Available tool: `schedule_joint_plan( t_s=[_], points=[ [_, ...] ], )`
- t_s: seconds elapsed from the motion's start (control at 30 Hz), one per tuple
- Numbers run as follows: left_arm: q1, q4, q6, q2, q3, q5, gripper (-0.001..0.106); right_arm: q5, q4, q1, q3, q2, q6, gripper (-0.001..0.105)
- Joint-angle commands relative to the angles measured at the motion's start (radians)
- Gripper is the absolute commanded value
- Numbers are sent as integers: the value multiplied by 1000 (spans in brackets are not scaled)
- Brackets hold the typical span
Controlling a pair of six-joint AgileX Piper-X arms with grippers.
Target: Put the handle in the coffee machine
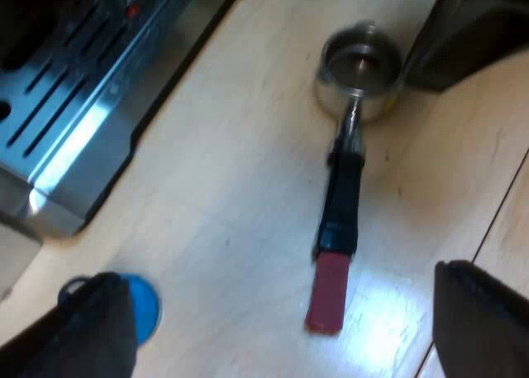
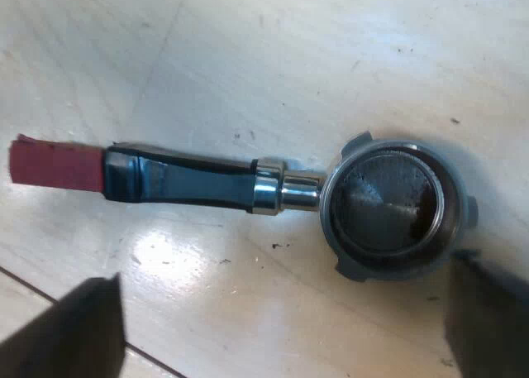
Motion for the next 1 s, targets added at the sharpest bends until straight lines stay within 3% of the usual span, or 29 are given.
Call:
schedule_joint_plan(
  t_s=[0.03, 0.33, 0.47, 0.6, 0.77, 1.0],
  points=[
    [-5, -35, -1, 2, -4, 43, 74, 6, 25, -30, -4, -5, 22, 84],
    [-5, -65, -1, 2, 3, 59, 75, -62, 22, -190, -4, -5, 7, 83],
    [-5, -65, -1, 2, 25, 120, 81, -99, 22, -224, -4, 9, -5, 83],
    [-5, -65, -11, 2, 49, 136, 81, -119, 22, -224, -4, 38, -20, 81],
    [-5, -82, -11, 2, 79, 162, 81, -142, 22, -224, -4, 150, -91, 81],
    [-5, -81, -11, 2, 81, 173, 81, -154, 20, -224, -4, 222, -137, 81]
  ],
)
